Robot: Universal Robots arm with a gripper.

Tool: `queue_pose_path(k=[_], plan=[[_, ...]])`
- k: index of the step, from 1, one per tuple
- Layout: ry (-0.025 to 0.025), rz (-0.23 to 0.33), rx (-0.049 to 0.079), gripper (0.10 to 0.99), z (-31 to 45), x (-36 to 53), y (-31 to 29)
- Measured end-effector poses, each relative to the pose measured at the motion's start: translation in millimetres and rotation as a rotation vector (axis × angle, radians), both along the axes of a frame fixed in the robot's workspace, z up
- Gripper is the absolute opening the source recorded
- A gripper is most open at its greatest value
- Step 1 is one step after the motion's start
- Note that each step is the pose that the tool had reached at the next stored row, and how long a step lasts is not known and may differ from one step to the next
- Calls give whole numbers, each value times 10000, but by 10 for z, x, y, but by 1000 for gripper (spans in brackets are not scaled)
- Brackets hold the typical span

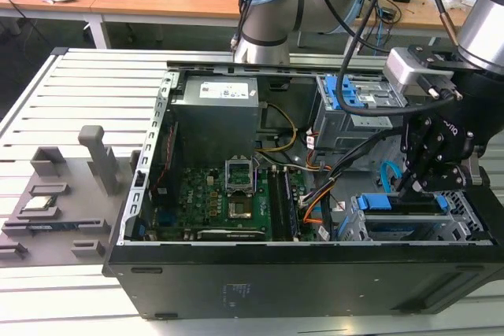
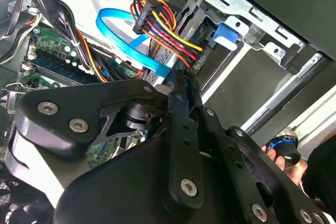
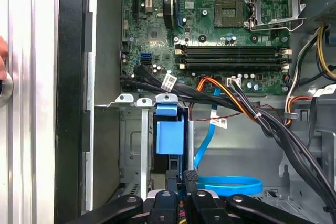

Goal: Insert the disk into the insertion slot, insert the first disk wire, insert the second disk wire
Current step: 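Insert the second disk wire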

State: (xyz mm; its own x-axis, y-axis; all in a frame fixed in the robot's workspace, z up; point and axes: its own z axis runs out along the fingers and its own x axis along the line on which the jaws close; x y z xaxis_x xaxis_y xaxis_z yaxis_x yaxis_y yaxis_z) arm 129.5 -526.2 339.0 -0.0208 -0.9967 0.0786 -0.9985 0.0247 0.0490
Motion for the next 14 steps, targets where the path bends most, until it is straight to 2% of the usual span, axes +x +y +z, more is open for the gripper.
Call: queue_pose_path(k=[3,4,7,9,11,12,14], plan=[[0,0,-9,161,-7,0,0],[0,0,-8,239,-8,0,0],[0,0,-9,239,7,0,0],[0,-1,-10,239,80,0,1],[-1,0,-9,239,209,0,14],[0,-1,-12,239,245,0,26],[0,-1,-12,220,373,0,75]])
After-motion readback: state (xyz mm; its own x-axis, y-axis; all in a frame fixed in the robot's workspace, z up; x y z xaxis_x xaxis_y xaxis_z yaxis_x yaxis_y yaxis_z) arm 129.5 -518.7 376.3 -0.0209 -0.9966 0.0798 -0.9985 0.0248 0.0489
